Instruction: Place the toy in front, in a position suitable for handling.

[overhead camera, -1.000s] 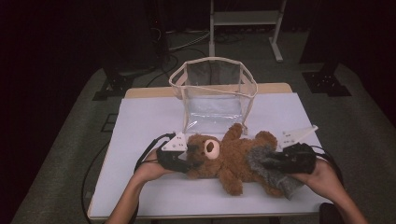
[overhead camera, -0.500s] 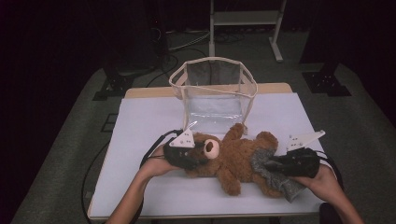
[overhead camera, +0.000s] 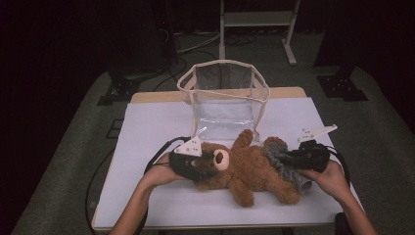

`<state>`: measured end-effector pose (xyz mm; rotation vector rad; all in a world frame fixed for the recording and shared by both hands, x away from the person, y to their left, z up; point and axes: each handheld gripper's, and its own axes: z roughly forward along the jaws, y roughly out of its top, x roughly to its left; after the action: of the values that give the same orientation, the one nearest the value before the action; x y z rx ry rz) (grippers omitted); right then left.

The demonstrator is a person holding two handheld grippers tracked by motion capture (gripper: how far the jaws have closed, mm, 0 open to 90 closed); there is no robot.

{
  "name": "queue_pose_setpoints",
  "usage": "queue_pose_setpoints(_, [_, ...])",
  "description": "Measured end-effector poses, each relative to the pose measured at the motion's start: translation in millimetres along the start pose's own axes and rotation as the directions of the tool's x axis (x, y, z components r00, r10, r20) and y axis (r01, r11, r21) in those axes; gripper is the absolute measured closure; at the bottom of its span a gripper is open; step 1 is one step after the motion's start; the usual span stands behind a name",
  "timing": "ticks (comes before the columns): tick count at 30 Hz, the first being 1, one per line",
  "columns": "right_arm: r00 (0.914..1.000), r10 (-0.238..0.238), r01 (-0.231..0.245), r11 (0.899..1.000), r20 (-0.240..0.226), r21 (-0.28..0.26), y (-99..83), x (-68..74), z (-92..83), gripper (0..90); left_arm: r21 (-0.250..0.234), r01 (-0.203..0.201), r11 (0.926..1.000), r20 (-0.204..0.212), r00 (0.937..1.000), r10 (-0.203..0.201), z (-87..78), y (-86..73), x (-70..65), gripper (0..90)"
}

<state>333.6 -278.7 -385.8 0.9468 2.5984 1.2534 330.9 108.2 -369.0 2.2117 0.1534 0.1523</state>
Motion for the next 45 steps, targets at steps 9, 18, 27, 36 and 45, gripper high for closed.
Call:
queue_pose_setpoints(9, [0.9996, -0.018, 0.017, 0.999, -0.024, -0.032, -1.2, -1.0, 0.9, 72.8, 0.041, 0.016, 0.999, -0.053, 0.9985, -0.014, 8.0, 6.2, 10.0, 42.9])
queue_pose_setpoints(18, [0.999, 0.044, -0.045, 0.997, -0.008, -0.059, -16.3, -13.7, -18.2, 72.8, 0.032, 0.022, 0.9993, -0.03, 0.9993, -0.021, 6.4, 2.0, 7.5, 43.0])
queue_pose_setpoints(27, [0.9984, -0.029, 0.027, 0.999, -0.049, -0.036, 16.5, -4.3, 18.4, 72.9, 0.028, -0.015, 0.9995, -0.068, 0.9976, 0.016, 0.6, 4.2, 6.0, 43.1])
queue_pose_setpoints(36, [0.9944, -0.075, 0.072, 0.997, -0.074, -0.042, 34.4, -6.5, 29.0, 72.9, 0.035, 0.012, 0.9993, -0.092, 0.9957, -0.009, 0.2, 8.2, 19.2, 38.1])
queue_pose_setpoints(45, [0.9944, -0.026, 0.018, 0.997, -0.102, -0.08, 12.4, -9.2, 20.2, 72.7, 0.069, 0.015, 0.9975, -0.097, 0.9952, -0.008, 3.9, 2.5, 16.1, 42.4])
